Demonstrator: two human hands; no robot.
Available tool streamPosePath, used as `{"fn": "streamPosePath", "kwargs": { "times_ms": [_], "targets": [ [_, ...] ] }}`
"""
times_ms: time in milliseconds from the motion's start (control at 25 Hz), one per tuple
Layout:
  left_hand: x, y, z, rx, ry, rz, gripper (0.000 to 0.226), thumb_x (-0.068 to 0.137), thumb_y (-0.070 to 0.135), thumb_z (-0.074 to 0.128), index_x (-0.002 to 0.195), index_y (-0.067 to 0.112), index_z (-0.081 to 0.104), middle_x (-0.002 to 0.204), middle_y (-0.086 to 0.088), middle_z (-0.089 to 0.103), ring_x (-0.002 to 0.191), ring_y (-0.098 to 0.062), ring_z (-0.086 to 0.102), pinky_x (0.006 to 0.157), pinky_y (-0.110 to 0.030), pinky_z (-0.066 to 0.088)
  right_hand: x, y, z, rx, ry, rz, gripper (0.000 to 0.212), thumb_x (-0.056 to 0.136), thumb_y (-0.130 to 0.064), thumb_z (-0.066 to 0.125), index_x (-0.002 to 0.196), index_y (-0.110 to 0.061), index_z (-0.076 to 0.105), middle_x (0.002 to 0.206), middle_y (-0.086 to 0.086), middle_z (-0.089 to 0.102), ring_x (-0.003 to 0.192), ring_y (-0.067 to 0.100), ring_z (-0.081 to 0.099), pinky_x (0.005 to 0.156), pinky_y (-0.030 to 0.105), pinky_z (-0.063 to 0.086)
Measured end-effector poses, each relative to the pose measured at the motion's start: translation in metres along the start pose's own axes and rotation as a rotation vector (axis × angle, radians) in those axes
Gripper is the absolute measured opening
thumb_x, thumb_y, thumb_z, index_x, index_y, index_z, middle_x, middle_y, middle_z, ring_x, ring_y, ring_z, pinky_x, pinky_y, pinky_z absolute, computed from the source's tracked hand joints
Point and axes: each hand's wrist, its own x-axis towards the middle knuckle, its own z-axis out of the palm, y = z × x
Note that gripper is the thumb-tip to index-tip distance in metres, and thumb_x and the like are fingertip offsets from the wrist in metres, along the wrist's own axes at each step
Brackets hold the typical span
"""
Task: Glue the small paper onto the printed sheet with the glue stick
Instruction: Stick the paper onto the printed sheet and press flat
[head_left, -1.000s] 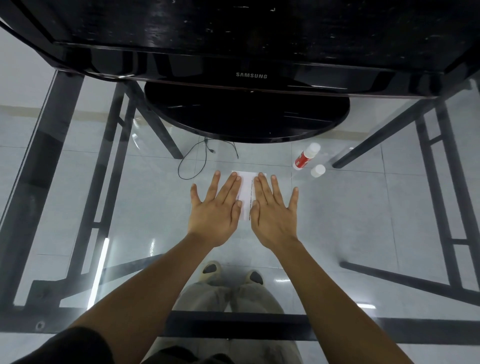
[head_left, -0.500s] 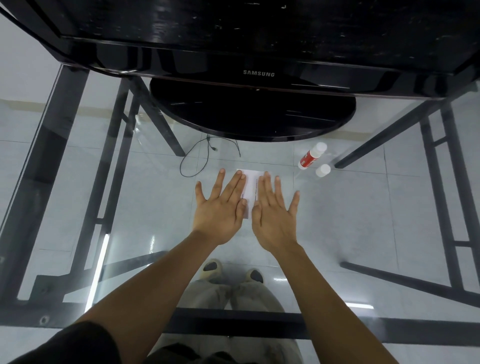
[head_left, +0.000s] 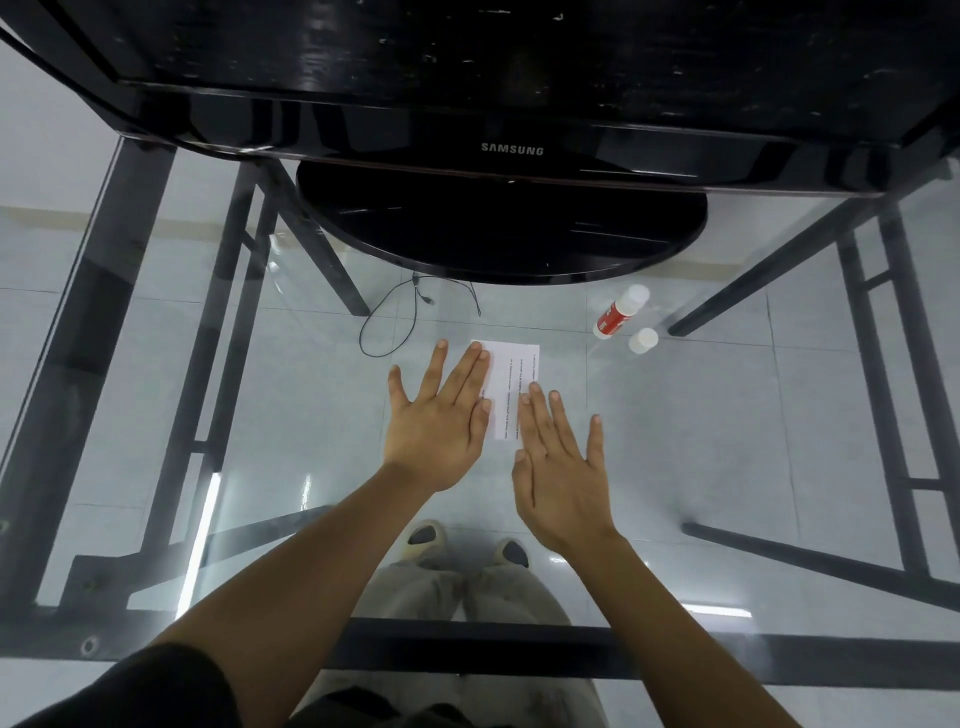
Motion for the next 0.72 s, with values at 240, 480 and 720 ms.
{"fn": "streamPosePath", "kwargs": {
  "times_ms": [240, 480, 720],
  "targets": [
    [0.0, 0.0, -0.001, -0.009, -0.006, 0.007, 0.059, 0.088, 0.052, -0.014, 0.142, 0.03, -0.02, 0.157, 0.01, -0.003, 0.142, -0.019, -0.016, 0.108, -0.057, -0.008, -0.014, 0.016, -0.004, -0.146, -0.037, -0.059, 0.06, 0.09, -0.049, 0.001, 0.146, -0.027, -0.005, 0.152, -0.005, -0.015, 0.138, 0.019, -0.02, 0.106, 0.049, -0.024],
    [0.0, -0.001, 0.0, -0.008, 0.006, 0.004, 0.058, 0.09, 0.05, -0.009, 0.144, 0.029, -0.016, 0.157, 0.01, -0.002, 0.142, -0.018, -0.017, 0.108, -0.058, -0.005, -0.032, 0.022, -0.015, -0.16, -0.002, -0.046, 0.069, 0.09, -0.047, -0.009, 0.145, -0.02, 0.021, 0.153, 0.002, 0.014, 0.141, 0.024, 0.009, 0.111, 0.052, -0.003],
    [-0.001, 0.0, 0.0, -0.004, 0.017, 0.004, 0.055, 0.092, 0.048, -0.006, 0.143, 0.028, -0.014, 0.157, 0.01, 0.001, 0.143, -0.019, -0.011, 0.109, -0.06, 0.003, 0.023, 0.0, -0.013, 0.079, 0.102, 0.025, 0.058, 0.095, -0.044, 0.004, 0.143, -0.021, -0.016, 0.152, -0.005, -0.021, 0.137, 0.012, -0.026, 0.106, 0.036, -0.027]
  ]
}}
